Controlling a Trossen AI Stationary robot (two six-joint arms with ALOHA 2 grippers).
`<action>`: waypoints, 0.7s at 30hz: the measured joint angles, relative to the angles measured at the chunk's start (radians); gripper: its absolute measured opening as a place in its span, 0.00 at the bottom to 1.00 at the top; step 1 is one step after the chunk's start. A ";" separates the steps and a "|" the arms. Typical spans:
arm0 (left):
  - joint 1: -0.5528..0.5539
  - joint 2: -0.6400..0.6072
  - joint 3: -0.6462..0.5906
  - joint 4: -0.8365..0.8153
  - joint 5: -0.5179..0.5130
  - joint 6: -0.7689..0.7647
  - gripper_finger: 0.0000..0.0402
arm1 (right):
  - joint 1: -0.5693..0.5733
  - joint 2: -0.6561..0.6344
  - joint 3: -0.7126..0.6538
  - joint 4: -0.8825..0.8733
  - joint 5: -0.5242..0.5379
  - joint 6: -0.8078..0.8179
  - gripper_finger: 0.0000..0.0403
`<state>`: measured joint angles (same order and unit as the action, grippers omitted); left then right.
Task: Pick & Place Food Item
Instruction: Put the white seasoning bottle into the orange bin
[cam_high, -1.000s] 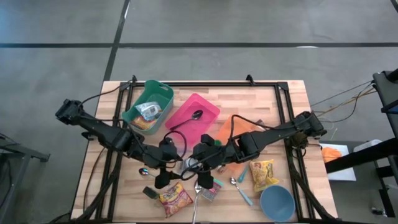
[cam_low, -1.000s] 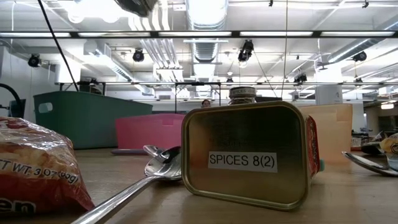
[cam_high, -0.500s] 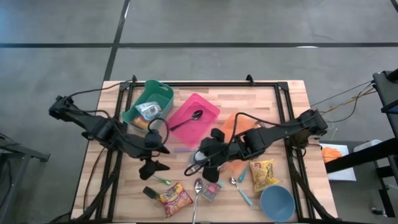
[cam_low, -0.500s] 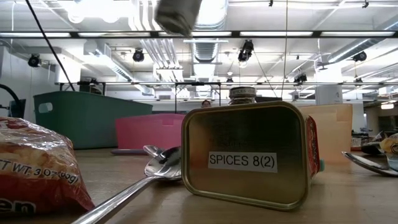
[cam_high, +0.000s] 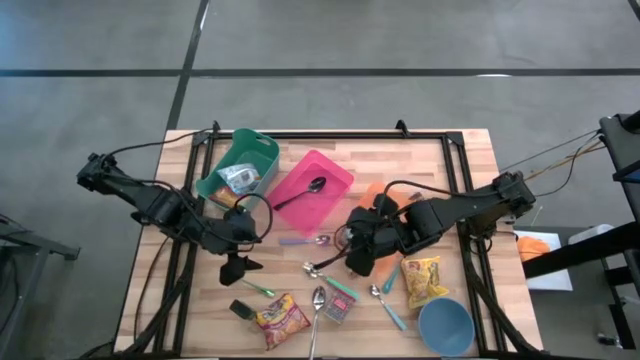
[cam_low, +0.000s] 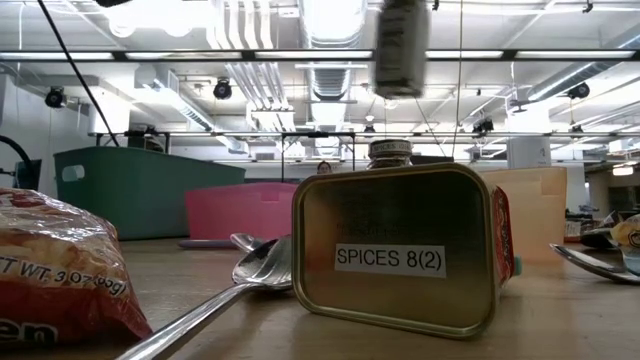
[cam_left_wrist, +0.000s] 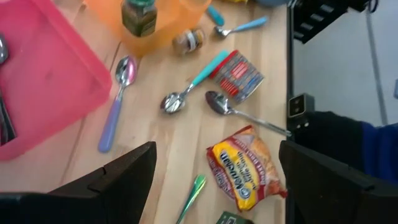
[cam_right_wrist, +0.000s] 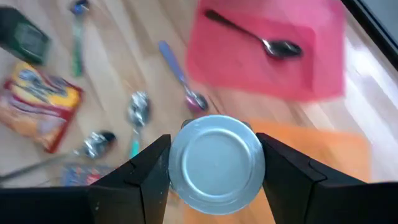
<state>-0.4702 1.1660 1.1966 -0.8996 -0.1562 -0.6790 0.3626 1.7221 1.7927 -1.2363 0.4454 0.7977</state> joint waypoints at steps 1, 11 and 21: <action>0.000 0.000 -0.008 -0.002 0.000 -0.002 0.84 | 0.001 -0.001 0.000 -0.034 0.000 0.021 0.49; -0.002 -0.003 -0.073 0.089 -0.065 -0.047 0.84 | 0.006 -0.001 -0.054 -0.174 -0.019 0.116 0.49; -0.008 -0.087 -0.228 0.235 -0.053 -0.008 0.84 | 0.006 -0.097 -0.268 -0.055 -0.051 0.165 0.49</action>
<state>-0.4784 1.0787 0.9683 -0.6648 -0.2095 -0.6866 0.3683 1.6250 1.5252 -1.2915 0.3945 0.9627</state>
